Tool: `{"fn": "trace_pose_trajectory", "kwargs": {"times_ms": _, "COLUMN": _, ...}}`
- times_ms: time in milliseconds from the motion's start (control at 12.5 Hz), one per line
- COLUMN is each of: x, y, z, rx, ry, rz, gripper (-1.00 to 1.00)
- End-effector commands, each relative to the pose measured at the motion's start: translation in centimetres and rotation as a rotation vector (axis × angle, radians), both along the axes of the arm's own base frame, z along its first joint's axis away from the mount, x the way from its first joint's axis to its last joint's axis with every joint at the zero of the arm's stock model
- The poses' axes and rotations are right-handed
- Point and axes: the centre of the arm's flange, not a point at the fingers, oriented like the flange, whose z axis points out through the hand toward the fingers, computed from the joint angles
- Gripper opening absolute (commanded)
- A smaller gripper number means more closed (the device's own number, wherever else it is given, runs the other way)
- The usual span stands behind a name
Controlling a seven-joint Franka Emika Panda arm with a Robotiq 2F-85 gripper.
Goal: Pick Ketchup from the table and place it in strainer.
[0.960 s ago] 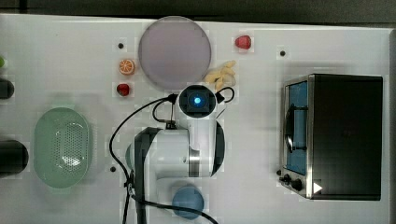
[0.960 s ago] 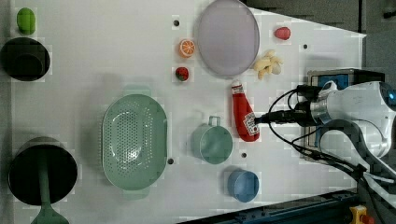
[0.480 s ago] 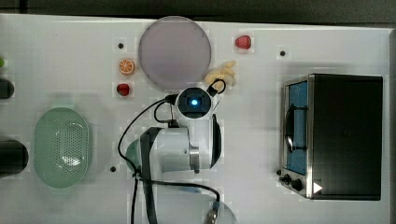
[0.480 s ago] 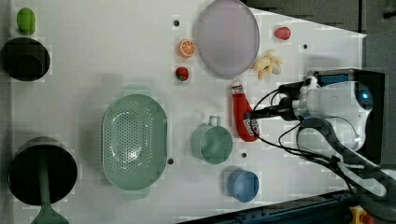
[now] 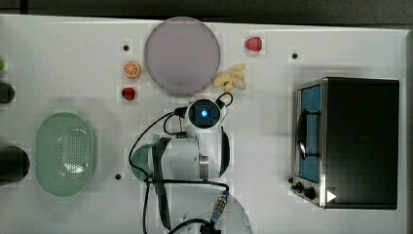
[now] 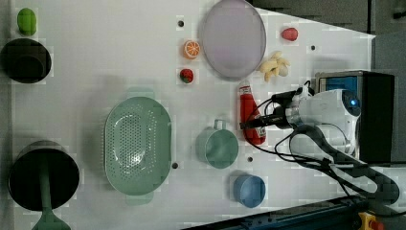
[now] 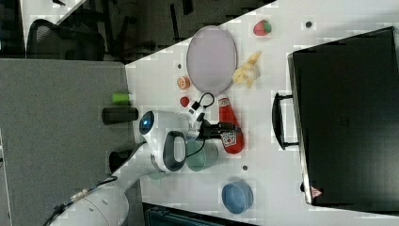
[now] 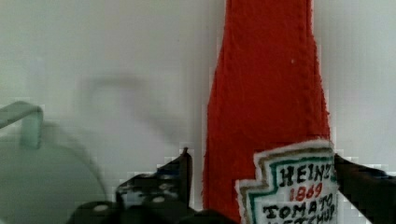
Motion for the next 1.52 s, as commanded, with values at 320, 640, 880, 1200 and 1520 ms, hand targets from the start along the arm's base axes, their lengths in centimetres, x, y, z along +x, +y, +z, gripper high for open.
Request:
{"fn": "trace_pose_trajectory", "kwargs": {"times_ms": 320, "x": 1.3, "y": -0.3, "z": 1.3, "rx": 0.008, "ry": -0.045, "rz": 0.033, "gripper": 0.25}}
{"fn": "trace_pose_trajectory", "kwargs": {"times_ms": 640, "x": 2.1, "y": 0.3, "z": 9.6, "rx": -0.020, "ry": -0.064, "rz": 0.041, "gripper": 0.25}}
{"fn": "trace_pose_trajectory", "kwargs": {"times_ms": 880, "x": 2.4, "y": 3.1, "z": 20.2, "rx": -0.050, "ry": -0.132, "rz": 0.081, "gripper": 0.25}}
{"fn": "trace_pose_trajectory", "kwargs": {"times_ms": 1200, "x": 0.5, "y": 9.5, "z": 28.5, "rx": -0.089, "ry": -0.161, "rz": 0.029, "gripper": 0.25}}
{"fn": "trace_pose_trajectory", "kwargs": {"times_ms": 1520, "x": -2.2, "y": 20.3, "z": 27.5, "rx": -0.038, "ry": -0.136, "rz": -0.109, "gripper": 0.25}}
